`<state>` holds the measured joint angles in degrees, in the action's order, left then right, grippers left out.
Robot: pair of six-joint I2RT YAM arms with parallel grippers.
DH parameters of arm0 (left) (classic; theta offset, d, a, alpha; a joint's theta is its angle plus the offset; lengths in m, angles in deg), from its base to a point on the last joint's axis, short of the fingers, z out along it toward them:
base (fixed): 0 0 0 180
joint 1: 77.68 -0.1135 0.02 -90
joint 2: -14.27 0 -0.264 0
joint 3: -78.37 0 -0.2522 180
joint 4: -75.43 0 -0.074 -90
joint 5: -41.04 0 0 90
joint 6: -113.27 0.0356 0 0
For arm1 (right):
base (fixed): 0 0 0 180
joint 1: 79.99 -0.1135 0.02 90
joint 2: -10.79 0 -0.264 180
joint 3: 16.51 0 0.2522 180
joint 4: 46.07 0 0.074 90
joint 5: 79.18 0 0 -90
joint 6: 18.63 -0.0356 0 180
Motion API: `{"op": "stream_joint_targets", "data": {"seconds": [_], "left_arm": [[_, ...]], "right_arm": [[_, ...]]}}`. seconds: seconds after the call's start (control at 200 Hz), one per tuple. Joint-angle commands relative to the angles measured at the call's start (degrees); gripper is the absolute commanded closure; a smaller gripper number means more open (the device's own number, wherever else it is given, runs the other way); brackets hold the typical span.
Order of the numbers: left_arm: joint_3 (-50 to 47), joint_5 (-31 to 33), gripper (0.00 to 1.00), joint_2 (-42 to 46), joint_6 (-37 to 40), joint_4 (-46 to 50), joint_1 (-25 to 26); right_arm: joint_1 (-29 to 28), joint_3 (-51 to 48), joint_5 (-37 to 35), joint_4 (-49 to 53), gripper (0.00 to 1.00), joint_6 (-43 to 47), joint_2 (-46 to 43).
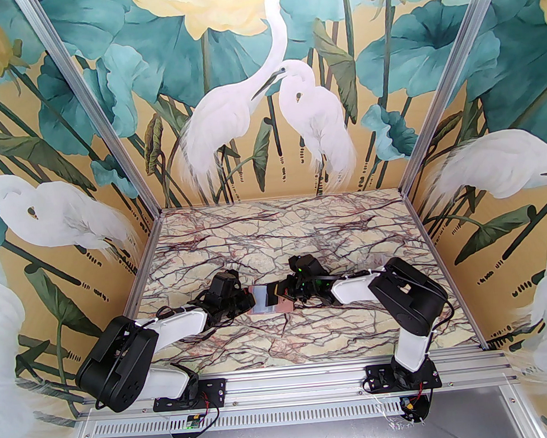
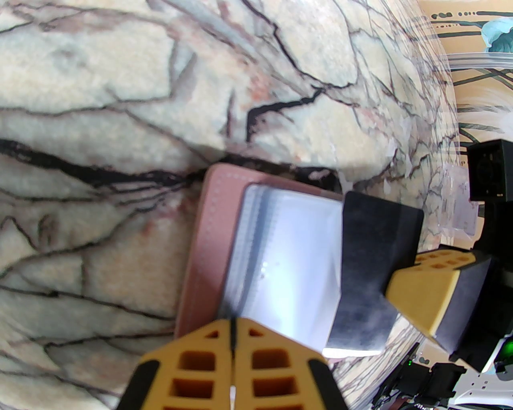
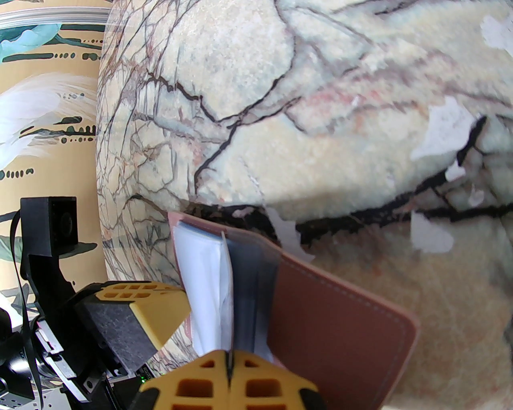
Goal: Put the credit cards into the card holder
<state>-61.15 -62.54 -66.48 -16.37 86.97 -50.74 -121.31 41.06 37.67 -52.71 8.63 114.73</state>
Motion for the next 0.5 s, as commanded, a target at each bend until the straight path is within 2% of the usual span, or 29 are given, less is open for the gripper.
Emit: {"op": "stream_joint_targets", "data": {"seconds": [0.0, 0.495], "left_arm": [[-1.7, 1.7, 0.93, -1.5, -0.2, 2.0, -0.4], [-1.6, 1.8, 0.93, -1.7, -0.2, 1.9, -0.4]], "right_arm": [[-0.6, -1.6, -0.2, 1.2, 1.0, -0.7, 0.2], [-0.6, -1.9, 0.9, 2.0, 1.0, -0.3, 1.2]]}}
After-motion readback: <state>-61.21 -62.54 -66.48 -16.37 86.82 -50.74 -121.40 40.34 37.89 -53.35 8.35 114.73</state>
